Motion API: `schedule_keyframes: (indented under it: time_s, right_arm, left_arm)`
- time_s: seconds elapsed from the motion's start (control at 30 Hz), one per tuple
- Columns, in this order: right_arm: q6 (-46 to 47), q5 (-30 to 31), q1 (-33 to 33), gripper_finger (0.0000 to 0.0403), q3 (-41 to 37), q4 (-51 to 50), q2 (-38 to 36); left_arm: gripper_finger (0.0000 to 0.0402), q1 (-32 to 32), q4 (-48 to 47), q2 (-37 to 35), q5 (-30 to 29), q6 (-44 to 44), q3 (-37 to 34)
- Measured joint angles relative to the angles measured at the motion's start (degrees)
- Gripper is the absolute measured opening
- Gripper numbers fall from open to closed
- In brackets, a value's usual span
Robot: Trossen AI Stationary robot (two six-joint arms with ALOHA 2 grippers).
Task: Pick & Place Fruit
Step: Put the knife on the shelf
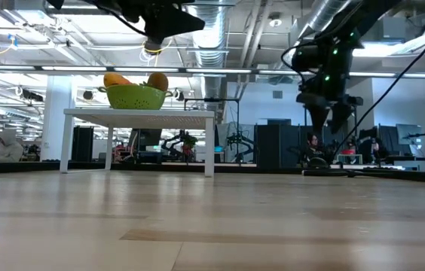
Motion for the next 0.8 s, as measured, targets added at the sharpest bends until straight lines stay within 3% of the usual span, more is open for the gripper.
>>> schedule_keyframes:
  time_s: [0.37,0.8]
  right_arm:
    - [-8.92,-1.27,-5.32,0.0291,-0.02,2.38,15.13]
    - [-13.11,-1.04,-8.75,0.0291,3.05,6.19,21.75]
  left_arm:
    - [0.0296,-0.41,1.76,1.08,0.04,-0.92,-0.02]
    - [0.0296,-0.41,2.28,1.08,0.09,-0.94,-0.02]
